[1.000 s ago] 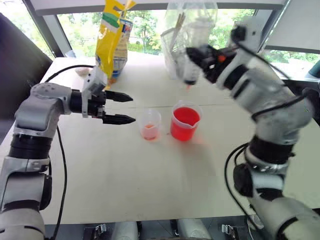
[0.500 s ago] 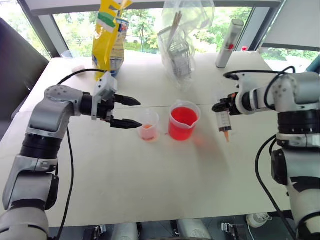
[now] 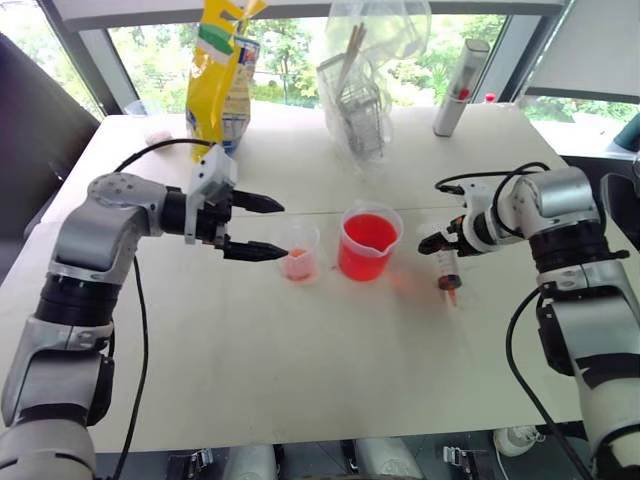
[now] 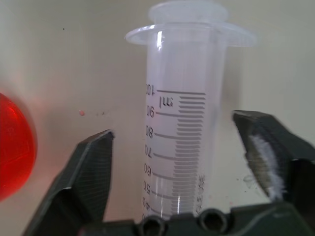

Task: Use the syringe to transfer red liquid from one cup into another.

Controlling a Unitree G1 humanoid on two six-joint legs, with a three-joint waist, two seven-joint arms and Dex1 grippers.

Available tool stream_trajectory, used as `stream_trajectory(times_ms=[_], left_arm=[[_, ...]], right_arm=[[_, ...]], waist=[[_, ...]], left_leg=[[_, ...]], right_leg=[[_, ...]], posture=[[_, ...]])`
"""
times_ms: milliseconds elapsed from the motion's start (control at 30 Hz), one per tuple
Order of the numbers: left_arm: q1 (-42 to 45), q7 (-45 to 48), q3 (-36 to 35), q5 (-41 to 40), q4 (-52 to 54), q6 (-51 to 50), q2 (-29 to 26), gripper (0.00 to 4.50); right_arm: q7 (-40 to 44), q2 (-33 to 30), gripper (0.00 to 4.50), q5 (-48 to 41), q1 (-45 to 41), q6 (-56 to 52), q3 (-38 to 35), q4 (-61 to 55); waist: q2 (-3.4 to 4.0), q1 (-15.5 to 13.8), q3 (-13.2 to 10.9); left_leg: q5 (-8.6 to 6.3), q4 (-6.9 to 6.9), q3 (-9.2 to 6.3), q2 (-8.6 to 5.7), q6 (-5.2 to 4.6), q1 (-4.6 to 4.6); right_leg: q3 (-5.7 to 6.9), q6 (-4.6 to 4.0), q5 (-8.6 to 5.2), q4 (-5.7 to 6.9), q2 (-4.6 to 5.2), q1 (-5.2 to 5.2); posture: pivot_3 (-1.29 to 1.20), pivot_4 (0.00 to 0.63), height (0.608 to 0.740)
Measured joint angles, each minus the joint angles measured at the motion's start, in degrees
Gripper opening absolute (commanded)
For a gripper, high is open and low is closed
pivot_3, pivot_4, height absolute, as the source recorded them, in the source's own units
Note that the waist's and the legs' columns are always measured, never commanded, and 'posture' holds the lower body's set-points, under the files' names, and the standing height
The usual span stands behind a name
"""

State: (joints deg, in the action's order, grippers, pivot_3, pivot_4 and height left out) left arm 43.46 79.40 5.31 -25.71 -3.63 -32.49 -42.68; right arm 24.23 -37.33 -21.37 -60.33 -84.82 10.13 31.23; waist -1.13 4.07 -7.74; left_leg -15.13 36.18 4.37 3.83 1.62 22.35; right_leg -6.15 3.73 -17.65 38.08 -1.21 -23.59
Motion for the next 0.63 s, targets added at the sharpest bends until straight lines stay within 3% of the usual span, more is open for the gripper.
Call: stream_trajectory(times_ms=[133, 300, 400, 633], left_arm=[[-0.02, 0.21, 0.02, -0.59, 0.40, -0.89, -0.17, 4.50], [-0.07, 0.51, 0.05, -0.89, 0.69, -0.88, -1.08, 4.50], [-0.19, 0.56, 0.07, -1.16, 1.10, -0.95, -1.23, 4.50], [-0.55, 0.97, 0.00, -1.42, 1.55, -1.93, -2.64, 4.50]], right_arm=[[0.98, -1.77, 4.44, -0.24, 2.91, -1.88, -0.62, -6.94], [3.87, -10.77, 4.44, -5.46, 9.93, -6.41, -5.60, -31.47], [6.67, -15.10, 4.44, -12.98, 15.99, -7.29, -14.82, -45.91], [10.61, -17.92, 4.44, -27.49, 28.58, -7.30, -31.94, -64.09]], waist=[[0.01, -0.13, -0.01], [0.02, -0.58, -0.01], [-0.02, -0.76, 0.01], [-0.02, -0.47, 0.00]], left_leg=[[0.00, 0.00, -0.02, 0.00, 0.00, 0.02], [0.00, -0.02, -0.04, -0.01, 0.00, 0.06], [-0.01, -0.01, -0.12, 0.00, 0.00, -0.01], [0.00, 0.03, -0.15, 0.01, 0.00, -0.10]], right_leg=[[0.01, 0.00, 0.00, 0.00, 0.01, 0.00], [0.03, 0.01, -0.01, -0.08, 0.06, 0.02], [0.07, 0.01, -0.01, -0.10, 0.04, 0.14], [0.07, 0.02, -0.01, -0.05, 0.03, 0.21]], posture=[[0.00, 0.150, 0.739], [0.00, 0.150, 0.739], [0.00, 0.150, 0.739], [0.00, 0.150, 0.739]])
